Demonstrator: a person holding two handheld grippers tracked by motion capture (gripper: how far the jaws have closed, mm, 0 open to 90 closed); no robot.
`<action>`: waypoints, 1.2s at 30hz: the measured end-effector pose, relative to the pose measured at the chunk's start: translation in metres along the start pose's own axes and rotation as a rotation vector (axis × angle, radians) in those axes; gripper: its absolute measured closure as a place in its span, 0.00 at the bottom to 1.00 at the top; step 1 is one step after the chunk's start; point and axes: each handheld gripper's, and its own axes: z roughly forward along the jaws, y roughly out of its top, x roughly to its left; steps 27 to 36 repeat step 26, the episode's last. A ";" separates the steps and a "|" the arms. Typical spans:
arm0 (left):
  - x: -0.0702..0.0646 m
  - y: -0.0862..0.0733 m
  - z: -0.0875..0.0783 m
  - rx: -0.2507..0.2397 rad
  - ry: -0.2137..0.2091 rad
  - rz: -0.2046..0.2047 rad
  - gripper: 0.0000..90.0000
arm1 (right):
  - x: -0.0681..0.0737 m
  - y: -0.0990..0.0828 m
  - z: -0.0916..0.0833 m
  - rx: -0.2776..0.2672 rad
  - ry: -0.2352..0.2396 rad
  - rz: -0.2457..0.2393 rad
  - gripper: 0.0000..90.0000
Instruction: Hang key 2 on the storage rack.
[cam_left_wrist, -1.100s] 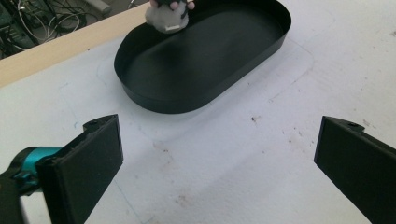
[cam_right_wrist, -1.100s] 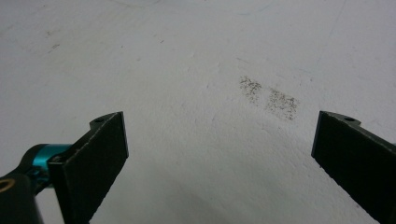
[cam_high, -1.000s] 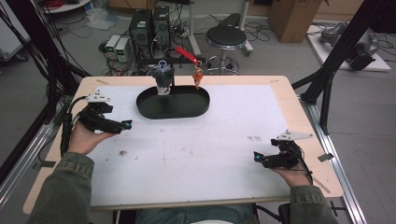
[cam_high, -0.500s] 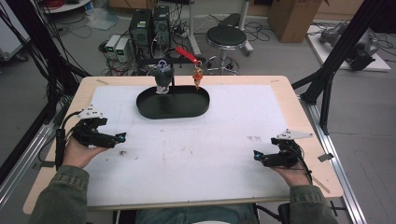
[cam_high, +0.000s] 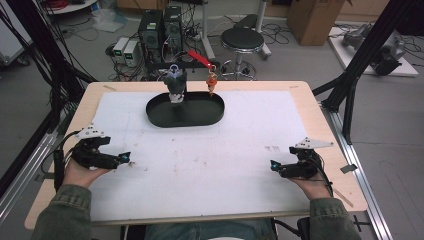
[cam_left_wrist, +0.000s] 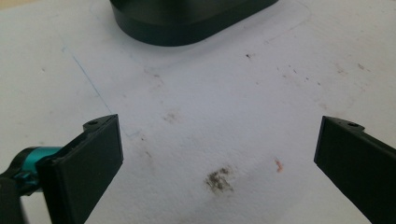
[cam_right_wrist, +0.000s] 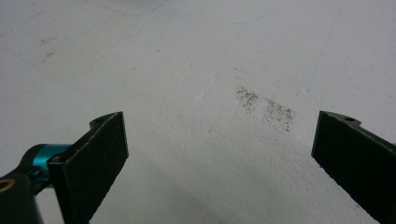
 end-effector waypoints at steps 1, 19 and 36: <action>-0.001 -0.002 -0.001 0.000 0.006 0.001 0.02 | 0.000 0.000 0.001 -0.001 0.001 -0.003 0.03; -0.010 -0.047 -0.008 -0.031 0.040 -0.032 0.02 | 0.003 -0.001 0.003 -0.006 0.008 -0.005 0.03; -0.010 -0.046 -0.007 -0.032 0.055 -0.029 0.02 | 0.002 -0.001 0.005 -0.006 0.004 -0.011 0.03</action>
